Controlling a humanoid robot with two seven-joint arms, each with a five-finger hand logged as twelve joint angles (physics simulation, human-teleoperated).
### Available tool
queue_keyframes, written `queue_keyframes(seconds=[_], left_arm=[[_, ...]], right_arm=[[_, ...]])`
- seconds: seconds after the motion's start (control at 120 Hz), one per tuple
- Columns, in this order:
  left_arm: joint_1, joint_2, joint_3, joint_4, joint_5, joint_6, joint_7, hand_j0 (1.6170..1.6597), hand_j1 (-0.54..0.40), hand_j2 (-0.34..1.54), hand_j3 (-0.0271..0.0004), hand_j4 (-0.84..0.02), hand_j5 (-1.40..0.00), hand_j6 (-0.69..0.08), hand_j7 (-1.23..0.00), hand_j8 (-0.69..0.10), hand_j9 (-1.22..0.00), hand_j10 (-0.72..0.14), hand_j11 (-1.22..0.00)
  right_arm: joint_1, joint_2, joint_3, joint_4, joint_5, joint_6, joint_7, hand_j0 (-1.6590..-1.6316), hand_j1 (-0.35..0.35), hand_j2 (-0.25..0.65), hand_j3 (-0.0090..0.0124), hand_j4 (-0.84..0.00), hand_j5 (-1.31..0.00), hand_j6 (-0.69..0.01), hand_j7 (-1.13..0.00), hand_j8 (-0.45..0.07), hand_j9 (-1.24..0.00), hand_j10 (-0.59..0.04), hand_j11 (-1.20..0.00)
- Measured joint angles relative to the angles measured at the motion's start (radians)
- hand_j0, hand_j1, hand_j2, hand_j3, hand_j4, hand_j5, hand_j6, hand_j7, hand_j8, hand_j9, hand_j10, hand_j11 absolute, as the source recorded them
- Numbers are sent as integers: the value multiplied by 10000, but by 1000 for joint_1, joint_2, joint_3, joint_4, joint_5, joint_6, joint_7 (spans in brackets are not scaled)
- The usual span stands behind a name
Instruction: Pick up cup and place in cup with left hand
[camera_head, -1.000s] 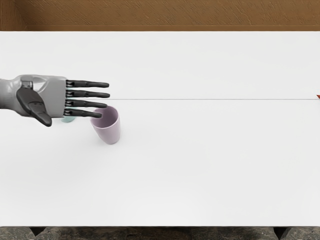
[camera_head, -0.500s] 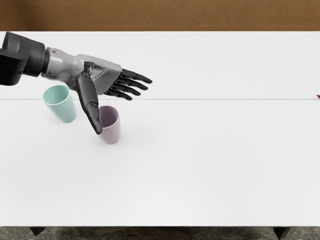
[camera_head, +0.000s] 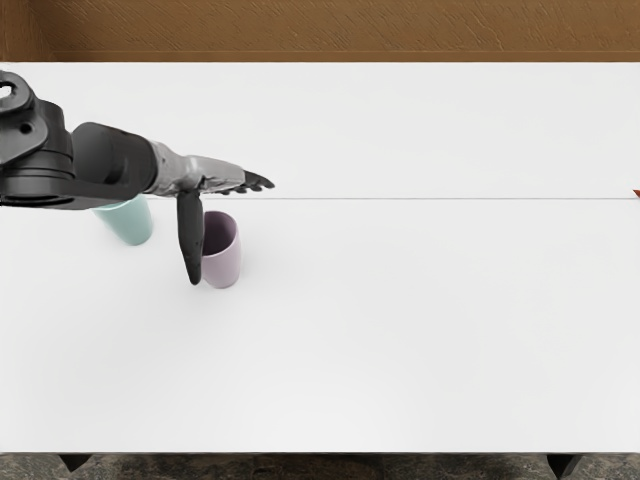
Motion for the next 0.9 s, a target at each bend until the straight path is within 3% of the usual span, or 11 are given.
queue_keyframes(seconds=[0.258, 0.733, 0.9], left_arm=[[10, -4, 102, -44, 116, 133, 0, 16581, 3491, 9, 0, -26, -4, -35, -2, -32, -1, -21, 0], [18, -54, 193, -20, 175, 312, 0, 16581, 3456, 19, 0, -58, -45, -68, -43, -65, -42, -54, -41], [18, -63, 212, -8, 175, 332, 0, 16583, 2579, 250, 0, -644, -808, -655, -806, -653, -805, -641, -804]], right_arm=[[1, 0, 0, 0, 0, 0, 0, -16581, -3117, -64, 0, -310, -404, -309, -404, -310, -404, -310, -404], [1, 0, 0, 0, 0, 1, 0, -16581, -3117, -64, 0, -310, -404, -309, -404, -310, -404, -310, -404], [1, 0, 0, 0, 0, 1, 0, -16581, -3117, -64, 0, -311, -404, -310, -404, -310, -404, -310, -404]])
